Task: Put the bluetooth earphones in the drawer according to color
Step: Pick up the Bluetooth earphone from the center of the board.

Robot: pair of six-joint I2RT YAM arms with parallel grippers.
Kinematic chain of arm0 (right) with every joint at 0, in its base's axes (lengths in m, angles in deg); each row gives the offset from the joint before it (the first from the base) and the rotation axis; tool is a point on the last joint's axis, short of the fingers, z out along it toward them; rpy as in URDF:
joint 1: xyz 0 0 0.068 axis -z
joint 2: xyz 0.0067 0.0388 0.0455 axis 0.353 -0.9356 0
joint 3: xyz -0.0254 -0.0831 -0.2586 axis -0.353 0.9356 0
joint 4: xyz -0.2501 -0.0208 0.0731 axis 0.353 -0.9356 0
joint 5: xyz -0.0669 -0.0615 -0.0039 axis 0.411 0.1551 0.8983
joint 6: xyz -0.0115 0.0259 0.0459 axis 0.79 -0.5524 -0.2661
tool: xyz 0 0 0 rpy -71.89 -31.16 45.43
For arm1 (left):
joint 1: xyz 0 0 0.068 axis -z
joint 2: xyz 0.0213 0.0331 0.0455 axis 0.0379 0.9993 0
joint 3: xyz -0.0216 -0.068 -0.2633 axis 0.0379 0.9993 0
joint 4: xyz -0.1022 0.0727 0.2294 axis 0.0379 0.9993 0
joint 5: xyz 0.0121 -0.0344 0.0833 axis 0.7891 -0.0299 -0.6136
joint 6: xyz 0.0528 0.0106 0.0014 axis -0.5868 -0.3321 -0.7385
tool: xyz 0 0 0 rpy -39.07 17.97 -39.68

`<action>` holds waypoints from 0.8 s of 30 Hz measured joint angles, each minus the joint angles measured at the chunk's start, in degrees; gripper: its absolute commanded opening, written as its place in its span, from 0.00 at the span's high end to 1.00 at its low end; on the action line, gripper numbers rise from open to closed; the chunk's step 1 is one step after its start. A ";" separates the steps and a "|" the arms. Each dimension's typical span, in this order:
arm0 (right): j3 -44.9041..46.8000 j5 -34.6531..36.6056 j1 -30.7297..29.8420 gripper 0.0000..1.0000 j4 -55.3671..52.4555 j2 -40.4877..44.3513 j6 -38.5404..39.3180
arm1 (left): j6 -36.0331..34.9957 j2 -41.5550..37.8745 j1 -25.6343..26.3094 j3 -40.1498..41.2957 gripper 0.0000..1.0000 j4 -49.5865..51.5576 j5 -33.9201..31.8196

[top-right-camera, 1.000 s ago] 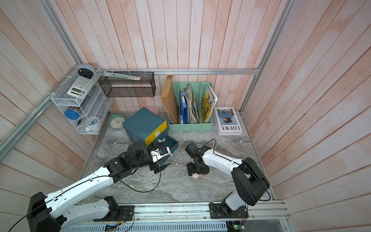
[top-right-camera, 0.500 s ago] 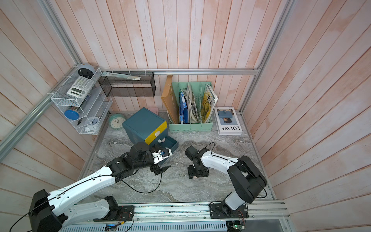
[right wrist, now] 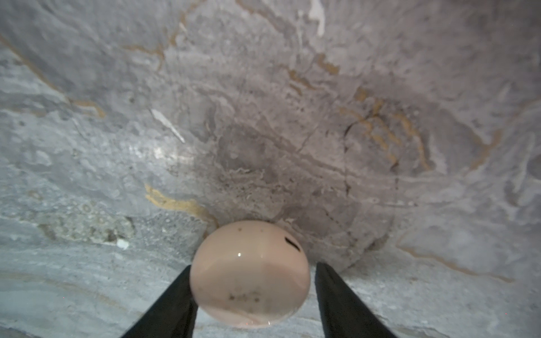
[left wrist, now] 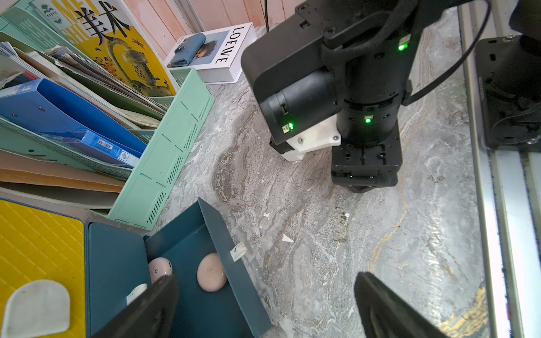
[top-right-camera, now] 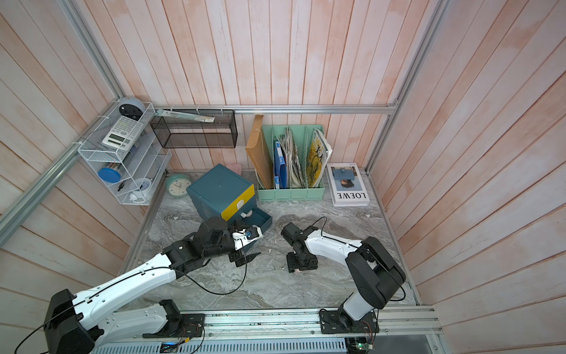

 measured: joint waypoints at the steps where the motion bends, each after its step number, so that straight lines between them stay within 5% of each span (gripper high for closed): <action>1: 0.00 0.15 0.00 0.38 -0.04 0.00 -0.11 | 0.00 0.00 0.00 0.00 0.00 0.00 -0.07; 13: 0.02 1.27 0.00 0.53 0.39 0.11 -0.70 | 0.00 0.00 0.00 0.00 0.00 -0.04 -1.18; 24: 0.74 6.38 0.02 1.00 3.96 8.52 -0.81 | 0.46 -1.03 -0.96 0.11 0.00 -0.81 -2.56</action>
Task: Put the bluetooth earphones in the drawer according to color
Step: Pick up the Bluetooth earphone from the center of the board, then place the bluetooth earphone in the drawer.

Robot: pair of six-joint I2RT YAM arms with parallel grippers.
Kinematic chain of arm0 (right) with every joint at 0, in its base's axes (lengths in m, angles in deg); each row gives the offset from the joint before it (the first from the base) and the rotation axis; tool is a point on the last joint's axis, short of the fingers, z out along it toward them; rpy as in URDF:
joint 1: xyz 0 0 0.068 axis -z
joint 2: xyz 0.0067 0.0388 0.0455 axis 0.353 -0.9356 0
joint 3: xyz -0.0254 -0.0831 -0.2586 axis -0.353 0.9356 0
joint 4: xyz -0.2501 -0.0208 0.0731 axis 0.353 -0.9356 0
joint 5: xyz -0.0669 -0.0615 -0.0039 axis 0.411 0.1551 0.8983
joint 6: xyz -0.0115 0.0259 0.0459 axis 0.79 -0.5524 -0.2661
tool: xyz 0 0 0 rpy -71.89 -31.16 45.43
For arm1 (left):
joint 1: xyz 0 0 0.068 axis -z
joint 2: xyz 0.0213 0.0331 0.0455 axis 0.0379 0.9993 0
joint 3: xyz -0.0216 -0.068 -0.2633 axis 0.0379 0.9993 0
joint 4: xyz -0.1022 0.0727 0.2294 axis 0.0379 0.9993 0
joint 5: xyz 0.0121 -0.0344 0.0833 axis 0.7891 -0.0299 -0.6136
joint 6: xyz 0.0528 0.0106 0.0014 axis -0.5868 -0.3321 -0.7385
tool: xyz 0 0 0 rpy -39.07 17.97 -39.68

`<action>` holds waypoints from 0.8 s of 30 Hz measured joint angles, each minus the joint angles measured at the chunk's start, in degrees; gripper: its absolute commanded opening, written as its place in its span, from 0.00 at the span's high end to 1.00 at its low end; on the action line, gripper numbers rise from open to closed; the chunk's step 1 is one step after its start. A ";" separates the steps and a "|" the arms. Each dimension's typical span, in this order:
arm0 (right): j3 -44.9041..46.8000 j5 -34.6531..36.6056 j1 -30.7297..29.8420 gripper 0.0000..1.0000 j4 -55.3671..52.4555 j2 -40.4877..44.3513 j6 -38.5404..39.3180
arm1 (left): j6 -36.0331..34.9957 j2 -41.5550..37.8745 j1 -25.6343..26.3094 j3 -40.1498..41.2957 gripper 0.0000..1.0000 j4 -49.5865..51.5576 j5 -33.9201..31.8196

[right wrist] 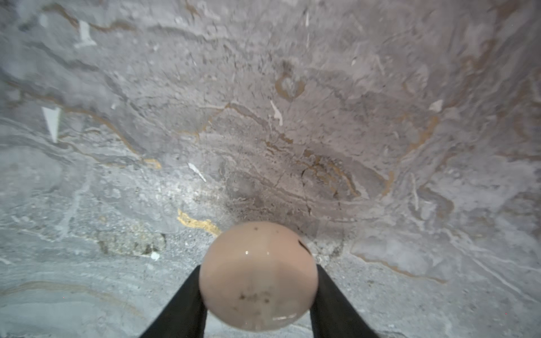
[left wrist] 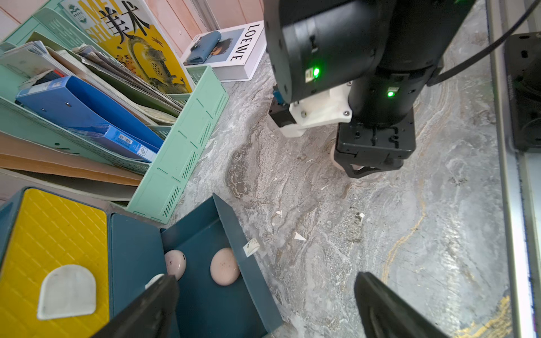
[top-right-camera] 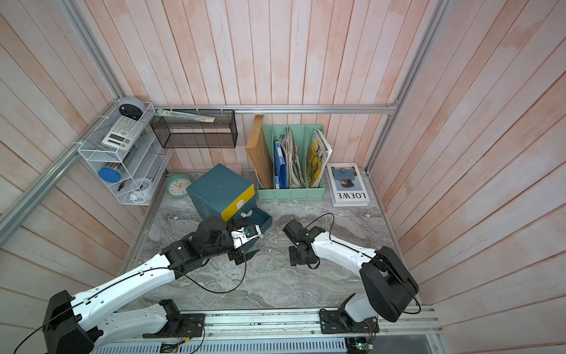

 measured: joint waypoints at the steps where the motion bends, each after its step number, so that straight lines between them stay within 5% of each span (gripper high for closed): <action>1: 0.00 0.37 0.00 1.00 0.26 0.79 0.00 | 0.24 -0.17 -0.48 0.00 0.00 -0.15 0.02; 9: -0.59 2.25 0.00 1.00 5.31 4.11 0.00 | 2.73 -0.61 -5.88 -0.13 0.00 -0.11 0.24; 24: -16.85 -1.36 0.00 1.00 15.54 -6.08 3.98 | 4.15 -4.46 -11.45 -0.13 0.00 -0.59 0.44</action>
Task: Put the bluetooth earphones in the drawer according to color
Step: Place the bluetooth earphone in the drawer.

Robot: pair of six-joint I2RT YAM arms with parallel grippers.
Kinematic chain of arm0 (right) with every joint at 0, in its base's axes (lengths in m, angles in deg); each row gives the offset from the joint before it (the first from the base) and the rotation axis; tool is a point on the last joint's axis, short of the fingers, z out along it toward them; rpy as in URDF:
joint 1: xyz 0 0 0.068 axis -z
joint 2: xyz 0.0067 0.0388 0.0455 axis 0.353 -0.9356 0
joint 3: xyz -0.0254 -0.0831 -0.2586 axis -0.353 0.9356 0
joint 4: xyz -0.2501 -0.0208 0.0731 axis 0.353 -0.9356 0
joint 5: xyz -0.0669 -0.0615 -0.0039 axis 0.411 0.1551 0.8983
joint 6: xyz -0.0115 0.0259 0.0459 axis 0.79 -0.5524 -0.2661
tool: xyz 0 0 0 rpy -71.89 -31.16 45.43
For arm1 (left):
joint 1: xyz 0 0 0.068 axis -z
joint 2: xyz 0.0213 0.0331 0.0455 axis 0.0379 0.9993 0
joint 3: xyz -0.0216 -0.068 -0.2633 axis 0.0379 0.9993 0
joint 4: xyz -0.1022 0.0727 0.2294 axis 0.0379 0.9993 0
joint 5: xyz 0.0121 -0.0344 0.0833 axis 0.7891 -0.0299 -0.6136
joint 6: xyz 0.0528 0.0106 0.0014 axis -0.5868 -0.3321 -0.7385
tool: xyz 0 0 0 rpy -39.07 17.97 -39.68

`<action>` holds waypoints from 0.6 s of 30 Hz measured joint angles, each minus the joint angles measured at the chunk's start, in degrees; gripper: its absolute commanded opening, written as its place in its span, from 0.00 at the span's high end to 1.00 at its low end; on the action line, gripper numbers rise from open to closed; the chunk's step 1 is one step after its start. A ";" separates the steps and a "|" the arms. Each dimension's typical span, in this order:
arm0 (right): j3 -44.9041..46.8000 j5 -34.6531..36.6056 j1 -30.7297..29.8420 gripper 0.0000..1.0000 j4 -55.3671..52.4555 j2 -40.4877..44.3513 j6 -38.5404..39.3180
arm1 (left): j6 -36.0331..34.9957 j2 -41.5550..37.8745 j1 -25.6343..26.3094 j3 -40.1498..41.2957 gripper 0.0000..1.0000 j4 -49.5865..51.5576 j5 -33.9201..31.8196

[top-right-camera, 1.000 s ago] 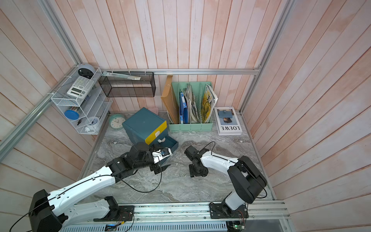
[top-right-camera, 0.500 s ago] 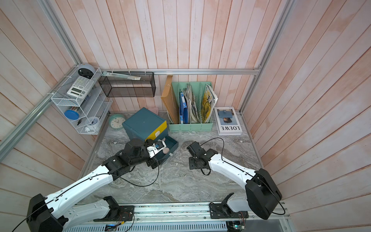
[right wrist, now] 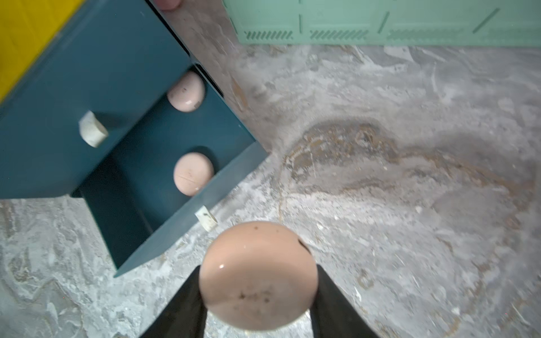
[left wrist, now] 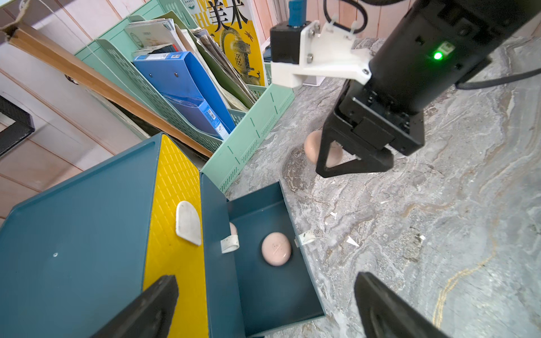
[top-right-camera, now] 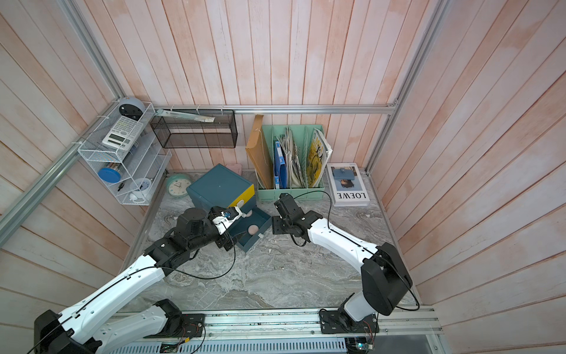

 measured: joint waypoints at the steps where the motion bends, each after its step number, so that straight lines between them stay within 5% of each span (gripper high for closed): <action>1: -0.87 -0.81 0.00 1.00 0.85 -0.87 0.17 | 0.07 -0.11 -0.50 0.00 0.00 -0.02 0.11; 18: -11.72 -10.05 0.00 1.00 5.07 -15.96 0.59 | 0.98 -0.85 -6.99 0.00 0.00 -0.70 1.29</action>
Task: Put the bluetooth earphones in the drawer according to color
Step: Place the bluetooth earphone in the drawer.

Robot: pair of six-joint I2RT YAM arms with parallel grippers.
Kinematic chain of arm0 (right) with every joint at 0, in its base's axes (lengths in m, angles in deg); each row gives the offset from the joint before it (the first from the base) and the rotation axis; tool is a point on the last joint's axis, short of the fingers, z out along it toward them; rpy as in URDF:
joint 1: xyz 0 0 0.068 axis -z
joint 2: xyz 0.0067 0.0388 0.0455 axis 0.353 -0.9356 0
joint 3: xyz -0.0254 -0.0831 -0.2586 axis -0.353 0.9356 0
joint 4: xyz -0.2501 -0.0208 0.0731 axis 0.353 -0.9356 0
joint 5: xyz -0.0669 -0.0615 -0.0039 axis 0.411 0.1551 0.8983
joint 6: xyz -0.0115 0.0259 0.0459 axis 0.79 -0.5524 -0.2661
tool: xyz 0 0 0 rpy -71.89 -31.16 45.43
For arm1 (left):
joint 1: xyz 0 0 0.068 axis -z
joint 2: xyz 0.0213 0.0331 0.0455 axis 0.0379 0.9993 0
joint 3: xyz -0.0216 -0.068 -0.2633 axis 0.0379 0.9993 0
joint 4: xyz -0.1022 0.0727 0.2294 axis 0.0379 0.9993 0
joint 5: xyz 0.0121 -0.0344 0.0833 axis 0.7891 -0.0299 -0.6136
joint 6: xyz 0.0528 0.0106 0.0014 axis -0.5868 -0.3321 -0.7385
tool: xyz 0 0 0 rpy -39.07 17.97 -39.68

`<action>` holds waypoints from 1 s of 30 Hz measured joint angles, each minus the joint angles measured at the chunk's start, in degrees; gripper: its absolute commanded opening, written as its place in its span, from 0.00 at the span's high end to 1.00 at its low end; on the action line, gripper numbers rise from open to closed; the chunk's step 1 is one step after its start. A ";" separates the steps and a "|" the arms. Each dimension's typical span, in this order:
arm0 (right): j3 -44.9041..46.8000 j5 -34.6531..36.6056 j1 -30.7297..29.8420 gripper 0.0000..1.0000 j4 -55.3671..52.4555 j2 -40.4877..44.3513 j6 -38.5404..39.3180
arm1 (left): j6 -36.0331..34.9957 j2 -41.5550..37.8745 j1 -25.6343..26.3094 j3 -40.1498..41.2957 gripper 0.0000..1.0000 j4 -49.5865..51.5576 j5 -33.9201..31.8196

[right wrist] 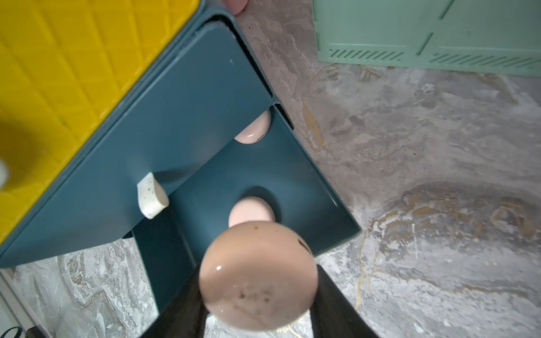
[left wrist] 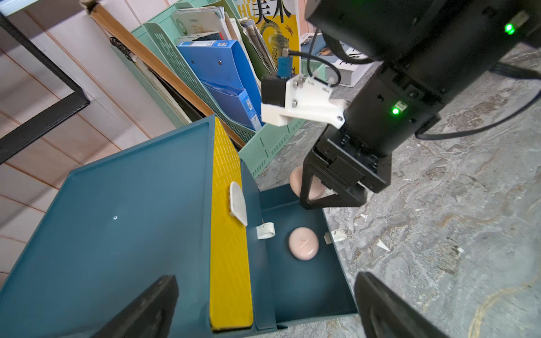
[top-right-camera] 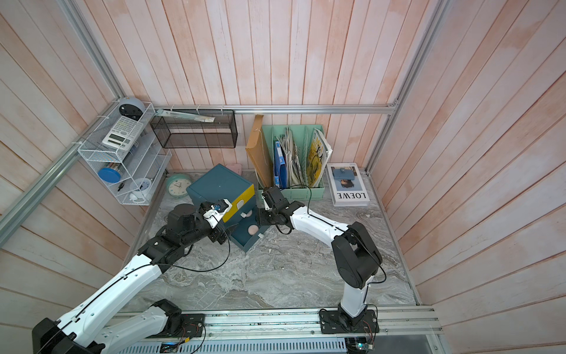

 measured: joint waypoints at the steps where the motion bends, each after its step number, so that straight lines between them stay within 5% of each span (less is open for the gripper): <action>1: -0.50 -0.39 0.00 1.00 0.20 -0.74 0.00 | 0.04 -0.09 -0.31 0.00 0.00 -0.11 0.00; 4: -1.90 -1.20 0.00 1.00 0.42 -2.51 0.00 | 0.07 -0.15 -0.92 0.00 0.00 -0.33 0.00; 7: -3.19 -1.75 0.00 0.84 0.55 -3.78 0.00 | 0.07 -0.15 -1.07 0.00 0.00 -0.59 0.00; 13: -3.37 -2.14 0.00 0.77 1.22 -5.29 -0.55 | 0.07 -0.15 -1.11 0.00 0.00 -0.59 -0.02; 24: -4.81 -3.21 0.00 0.35 1.68 -7.19 -1.29 | 1.05 -0.15 -1.11 0.00 0.00 -1.05 -0.02; 30: -5.42 -3.56 0.00 0.30 1.84 -8.17 -1.60 | 1.77 -0.13 -1.11 0.00 0.00 -1.42 -0.26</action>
